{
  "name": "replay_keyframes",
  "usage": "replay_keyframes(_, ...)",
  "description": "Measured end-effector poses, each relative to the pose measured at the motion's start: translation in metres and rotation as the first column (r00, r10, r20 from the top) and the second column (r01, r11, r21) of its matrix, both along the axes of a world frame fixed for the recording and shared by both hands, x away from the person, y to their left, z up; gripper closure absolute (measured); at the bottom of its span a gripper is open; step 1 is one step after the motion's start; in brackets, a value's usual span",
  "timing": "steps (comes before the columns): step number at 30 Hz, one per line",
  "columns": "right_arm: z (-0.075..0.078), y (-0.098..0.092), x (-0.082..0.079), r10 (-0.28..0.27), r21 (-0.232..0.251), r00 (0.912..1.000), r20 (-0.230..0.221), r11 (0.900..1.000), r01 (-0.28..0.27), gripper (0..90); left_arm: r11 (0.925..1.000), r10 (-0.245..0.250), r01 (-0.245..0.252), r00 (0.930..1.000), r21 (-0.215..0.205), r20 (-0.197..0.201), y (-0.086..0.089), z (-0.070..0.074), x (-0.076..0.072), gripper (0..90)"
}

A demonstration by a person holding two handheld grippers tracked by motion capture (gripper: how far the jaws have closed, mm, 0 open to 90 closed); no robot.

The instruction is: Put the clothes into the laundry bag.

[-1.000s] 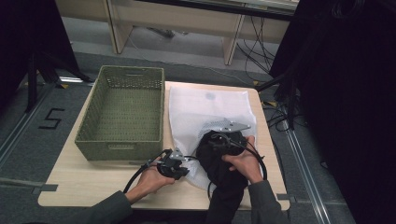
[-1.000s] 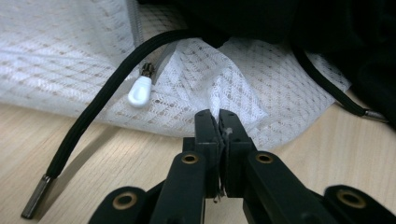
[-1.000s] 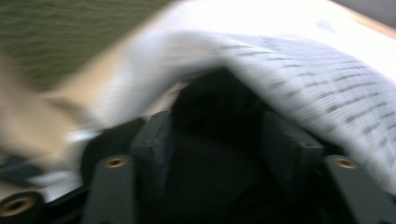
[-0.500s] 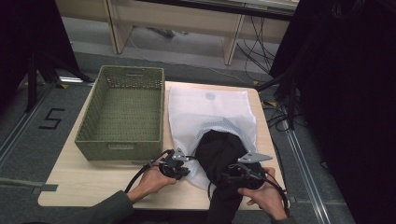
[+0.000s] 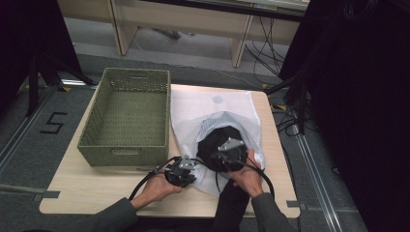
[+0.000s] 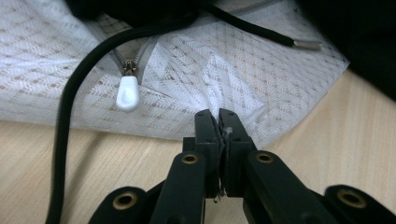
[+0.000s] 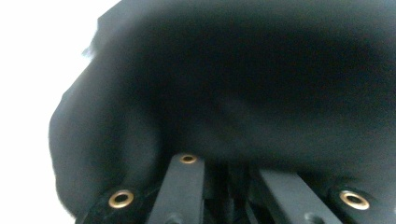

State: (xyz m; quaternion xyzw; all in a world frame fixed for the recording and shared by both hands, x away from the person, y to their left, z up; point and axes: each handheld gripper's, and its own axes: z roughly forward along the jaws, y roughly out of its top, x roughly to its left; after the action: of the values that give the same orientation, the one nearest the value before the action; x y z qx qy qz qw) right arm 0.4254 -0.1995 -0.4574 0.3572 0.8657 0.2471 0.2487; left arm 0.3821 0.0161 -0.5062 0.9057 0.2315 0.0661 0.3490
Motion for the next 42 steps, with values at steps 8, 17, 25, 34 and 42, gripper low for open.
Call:
replay_keyframes(8,-0.019,0.000,0.047,-0.057,-0.055,0.9982,-0.020,0.997,0.056,87.3,0.9998,-0.014,0.014,0.9998,0.017,0.017,0.001,0.001,-0.001,87.3)
replay_keyframes(17,0.020,-0.017,0.002,-0.018,0.123,0.9980,-0.061,0.992,0.025,49.0,0.9997,-0.017,0.016,0.9998,0.018,0.011,0.001,0.001,0.000,87.1)
replay_keyframes(25,0.008,-0.050,-0.095,-0.108,0.123,0.9579,-0.266,0.982,0.145,41.1,0.9997,-0.016,0.016,0.9998,0.020,0.006,0.001,0.002,0.001,87.0)
replay_keyframes(34,-0.030,-0.025,-0.105,0.026,0.061,0.9264,-0.376,0.998,-0.003,33.9,0.9997,-0.021,0.020,0.9998,0.014,0.003,0.002,0.001,0.002,86.8)
replay_keyframes(42,-0.020,-0.021,-0.098,0.085,0.056,0.9654,-0.247,0.996,-0.073,88.3,0.9998,-0.016,0.016,0.9999,0.013,-0.003,0.002,0.001,0.002,86.8)
